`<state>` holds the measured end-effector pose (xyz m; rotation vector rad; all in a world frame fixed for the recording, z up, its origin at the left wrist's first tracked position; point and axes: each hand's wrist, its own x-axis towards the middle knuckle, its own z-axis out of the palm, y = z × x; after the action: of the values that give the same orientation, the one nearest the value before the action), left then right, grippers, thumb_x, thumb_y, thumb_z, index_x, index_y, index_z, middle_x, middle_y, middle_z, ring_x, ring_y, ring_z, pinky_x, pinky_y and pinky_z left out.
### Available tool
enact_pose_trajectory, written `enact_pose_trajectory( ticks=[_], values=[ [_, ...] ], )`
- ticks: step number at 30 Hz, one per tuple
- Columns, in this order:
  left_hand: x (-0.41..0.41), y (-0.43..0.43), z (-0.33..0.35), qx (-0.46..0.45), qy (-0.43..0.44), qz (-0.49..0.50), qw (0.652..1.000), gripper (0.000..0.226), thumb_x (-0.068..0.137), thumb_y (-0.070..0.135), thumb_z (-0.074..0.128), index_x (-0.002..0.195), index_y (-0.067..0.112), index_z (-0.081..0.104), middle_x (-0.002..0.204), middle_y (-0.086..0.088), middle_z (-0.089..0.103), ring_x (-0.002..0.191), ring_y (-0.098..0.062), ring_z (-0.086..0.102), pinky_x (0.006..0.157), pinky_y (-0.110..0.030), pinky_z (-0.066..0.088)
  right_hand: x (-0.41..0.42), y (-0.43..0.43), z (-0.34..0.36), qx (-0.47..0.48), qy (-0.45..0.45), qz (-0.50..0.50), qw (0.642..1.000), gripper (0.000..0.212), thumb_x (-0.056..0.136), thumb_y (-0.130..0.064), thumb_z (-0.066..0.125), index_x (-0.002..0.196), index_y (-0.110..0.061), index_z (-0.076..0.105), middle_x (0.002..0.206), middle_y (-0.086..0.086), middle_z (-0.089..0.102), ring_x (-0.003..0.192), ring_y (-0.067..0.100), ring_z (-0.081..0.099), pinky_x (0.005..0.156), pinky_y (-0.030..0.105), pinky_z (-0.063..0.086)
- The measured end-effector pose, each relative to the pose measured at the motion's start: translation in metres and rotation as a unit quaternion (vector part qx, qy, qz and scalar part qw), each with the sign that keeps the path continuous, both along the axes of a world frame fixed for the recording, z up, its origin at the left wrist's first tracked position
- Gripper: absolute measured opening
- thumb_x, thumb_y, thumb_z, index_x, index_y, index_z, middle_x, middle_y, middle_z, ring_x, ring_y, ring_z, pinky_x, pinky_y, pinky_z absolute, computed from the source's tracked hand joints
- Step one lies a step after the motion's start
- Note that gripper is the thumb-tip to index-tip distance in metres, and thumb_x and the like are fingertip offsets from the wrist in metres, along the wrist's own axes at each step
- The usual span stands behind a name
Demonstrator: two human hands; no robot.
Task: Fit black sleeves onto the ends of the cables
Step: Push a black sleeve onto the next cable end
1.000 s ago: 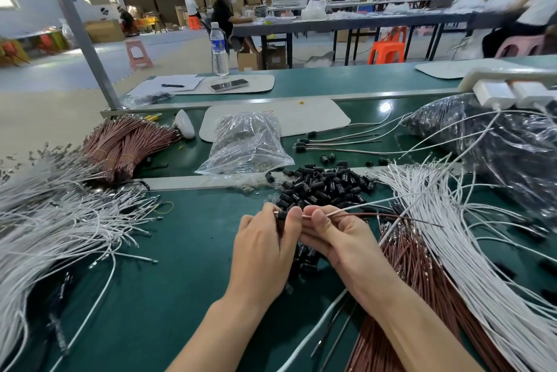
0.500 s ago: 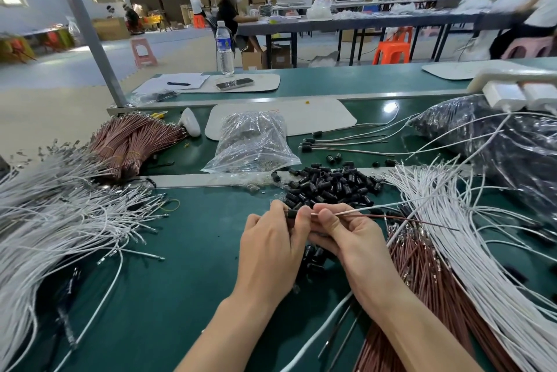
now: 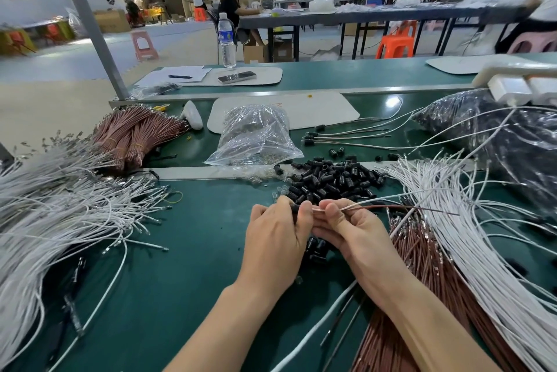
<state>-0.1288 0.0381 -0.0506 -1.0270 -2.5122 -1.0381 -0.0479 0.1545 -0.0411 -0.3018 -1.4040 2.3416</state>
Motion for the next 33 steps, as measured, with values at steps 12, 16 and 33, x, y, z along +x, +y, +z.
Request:
enact_pose_trajectory(
  ticks=[12,16,33],
  values=[
    [0.0009,0.0003,0.0008,0.035,-0.035,0.010,0.999,0.053,0.097,0.065,0.016,0.087,0.023,0.048,0.073,0.007,0.060,0.074,-0.011,0.046,0.080,-0.031,0.036,-0.0015,-0.0032,0.0034,0.007,0.013,-0.007,1.000,0.025,0.089,-0.027,0.063,0.102,-0.007,0.070,0.103,0.014,0.078,0.100,0.024,0.075,0.078,0.022,0.059],
    [0.0007,-0.0001,0.0014,0.025,-0.006,0.050,0.998,0.057,0.096,0.069,0.020,0.088,0.022,0.052,0.069,0.007,0.062,0.063,-0.006,0.036,0.076,-0.030,0.036,0.0000,-0.0030,0.0024,0.036,0.001,-0.031,0.999,0.029,0.090,-0.029,0.063,0.105,-0.006,0.069,0.104,0.014,0.078,0.102,0.025,0.075,0.080,0.022,0.058],
    [0.0007,-0.0002,0.0015,-0.025,0.013,0.020,0.999,0.047,0.100,0.056,0.006,0.076,0.024,0.031,0.061,0.009,0.043,0.058,-0.013,0.033,0.079,-0.031,0.033,-0.0002,-0.0034,0.0030,0.026,-0.019,-0.013,0.999,0.032,0.086,-0.028,0.063,0.104,-0.002,0.068,0.104,0.013,0.078,0.101,0.023,0.075,0.080,0.021,0.058]
  ],
)
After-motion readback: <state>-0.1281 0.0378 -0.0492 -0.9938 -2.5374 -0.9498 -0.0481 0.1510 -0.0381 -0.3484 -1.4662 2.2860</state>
